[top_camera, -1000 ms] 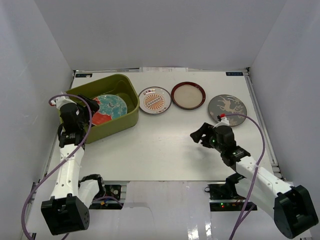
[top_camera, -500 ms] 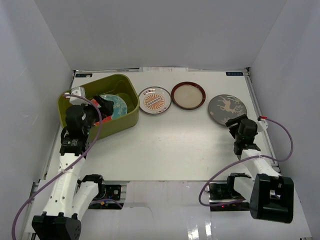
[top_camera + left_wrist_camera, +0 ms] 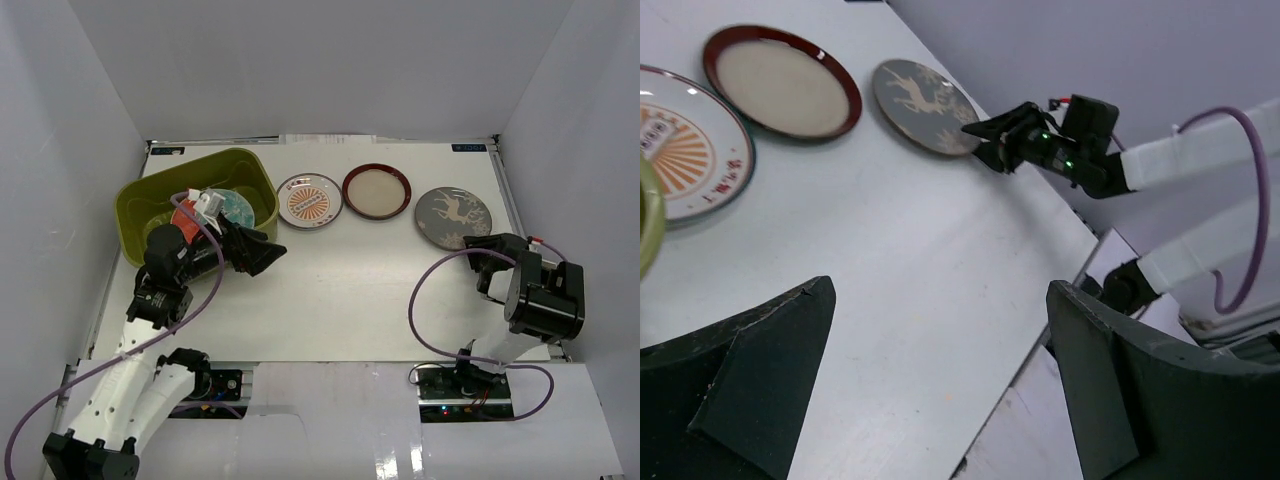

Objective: Place the plates into the plastic bin on the countertop

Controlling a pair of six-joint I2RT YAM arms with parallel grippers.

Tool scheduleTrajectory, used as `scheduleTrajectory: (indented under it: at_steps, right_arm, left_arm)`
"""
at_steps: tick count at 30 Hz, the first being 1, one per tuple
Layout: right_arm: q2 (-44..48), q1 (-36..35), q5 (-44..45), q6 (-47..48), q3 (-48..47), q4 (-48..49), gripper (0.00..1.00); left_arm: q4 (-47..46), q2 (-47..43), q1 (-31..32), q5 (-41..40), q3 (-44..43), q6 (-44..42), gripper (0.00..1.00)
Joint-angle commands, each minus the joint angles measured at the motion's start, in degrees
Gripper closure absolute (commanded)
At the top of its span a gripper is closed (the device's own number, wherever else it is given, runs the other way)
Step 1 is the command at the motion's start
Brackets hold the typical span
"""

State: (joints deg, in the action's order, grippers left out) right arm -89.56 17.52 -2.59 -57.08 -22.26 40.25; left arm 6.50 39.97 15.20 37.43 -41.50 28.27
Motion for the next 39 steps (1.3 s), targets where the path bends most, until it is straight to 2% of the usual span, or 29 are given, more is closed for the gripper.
scheduleTrajectory:
  at_steps: [1,2,3,4,6,8,12,13,17,21,28,34,37,39]
  right_arm:
    - [-6.4,0.1,-4.5,-5.8,-0.6,8.5,0.60]
    - [-6.9,0.1,-5.1,-6.2,-0.5,9.7,0.71]
    - [-7.0,0.1,-5.1,-6.9,-0.2,10.6,0.88]
    - [-5.5,0.1,-5.0,-6.9,0.4,12.6,0.92]
    - [-2.0,0.1,-4.4,-6.6,3.2,14.5,0.92]
    - [6.5,0.1,-4.4,-5.7,5.0,14.3,0.92]
    - [24.6,0.1,-5.8,-4.0,5.7,7.1,0.92]
    - [31.3,0.1,-6.5,-3.6,5.6,5.6,0.92]
    - [43.1,-0.4,-15.0,-2.9,4.7,0.2,0.92]
    - [44.0,-5.5,-23.4,-5.5,4.1,1.6,0.92]
    - [45.4,-8.8,-31.0,-8.0,2.7,2.8,0.92]
    - [44.3,-10.8,-36.0,-9.1,2.8,4.1,0.92]
    - [43.3,-12.4,-36.9,-9.3,3.5,4.7,0.92]
    - [42.5,-13.4,-37.1,-9.6,4.1,5.9,0.92]
  left_arm:
    - [-2.9,1.1,1.7,6.1,1.5,2.7,0.02]
    - [-3.0,2.6,2.2,6.2,1.3,2.7,0.02]
    - [-3.1,3.5,3.4,6.0,0.5,2.8,0.02]
    - [-3.2,4.4,4.3,4.8,0.1,3.3,0.02]
    - [-3.4,7.3,6.9,3.2,-1.0,3.6,0.02]
    - [-4.0,10.5,10.1,0.6,-2.6,4.2,0.02]
    - [-4.9,15.3,14.9,-3.8,-6.0,6.2,0.03]
    - [-5.3,17.8,15.7,-5.0,-6.7,6.7,0.03]
    - [-9.0,23.9,17.9,-6.2,-9.4,10.0,0.06]
    - [-13.9,29.8,19.0,-6.0,-10.6,12.3,0.10]
    - [-14.5,37.9,19.0,-11.9,-13.7,10.8,0.09]
    - [-17.3,44.1,19.0,-12.2,-15.7,10.6,0.10]
    - [-20.0,46.0,19.2,-11.2,-16.2,11.2,0.16]
    - [-21.3,46.8,19.3,-10.9,-16.4,11.5,0.29]
